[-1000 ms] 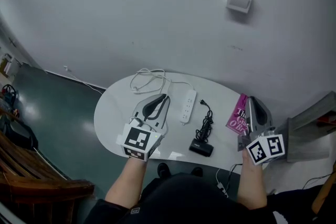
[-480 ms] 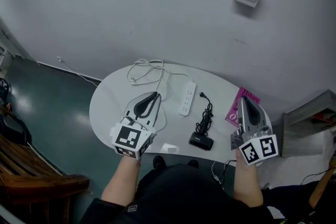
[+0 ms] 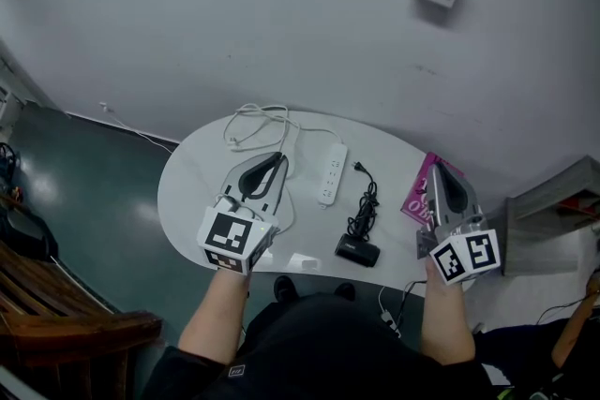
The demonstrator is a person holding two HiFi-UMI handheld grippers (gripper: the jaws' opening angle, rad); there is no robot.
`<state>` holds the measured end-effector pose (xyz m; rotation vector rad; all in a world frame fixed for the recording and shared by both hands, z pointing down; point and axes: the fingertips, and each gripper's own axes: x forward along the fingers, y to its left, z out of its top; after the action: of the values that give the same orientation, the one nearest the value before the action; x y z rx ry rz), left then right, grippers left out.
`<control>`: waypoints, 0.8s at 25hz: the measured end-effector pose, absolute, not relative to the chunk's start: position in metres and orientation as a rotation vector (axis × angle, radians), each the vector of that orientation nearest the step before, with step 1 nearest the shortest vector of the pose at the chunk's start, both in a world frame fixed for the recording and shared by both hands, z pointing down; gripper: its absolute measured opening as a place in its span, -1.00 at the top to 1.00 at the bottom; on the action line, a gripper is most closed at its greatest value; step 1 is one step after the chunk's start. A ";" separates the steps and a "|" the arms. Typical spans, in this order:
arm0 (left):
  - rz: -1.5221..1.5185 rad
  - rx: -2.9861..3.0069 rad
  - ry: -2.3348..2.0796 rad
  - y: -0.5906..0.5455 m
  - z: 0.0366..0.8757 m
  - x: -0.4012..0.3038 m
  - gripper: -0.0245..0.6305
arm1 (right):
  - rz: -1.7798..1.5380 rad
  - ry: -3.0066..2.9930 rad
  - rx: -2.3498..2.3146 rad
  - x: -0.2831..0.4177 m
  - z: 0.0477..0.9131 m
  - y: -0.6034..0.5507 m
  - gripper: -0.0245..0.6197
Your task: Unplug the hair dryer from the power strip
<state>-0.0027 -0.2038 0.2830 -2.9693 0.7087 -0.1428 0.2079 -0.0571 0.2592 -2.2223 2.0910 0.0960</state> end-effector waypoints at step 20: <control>-0.171 -3.001 0.701 -0.193 0.296 0.008 0.83 | 0.011 2.083 -2.229 0.221 0.281 -0.047 0.82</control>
<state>0.0081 -0.1929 0.2962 -3.0006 0.7010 -0.1709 0.2211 -0.0468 0.2809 -2.2288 2.0832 0.0106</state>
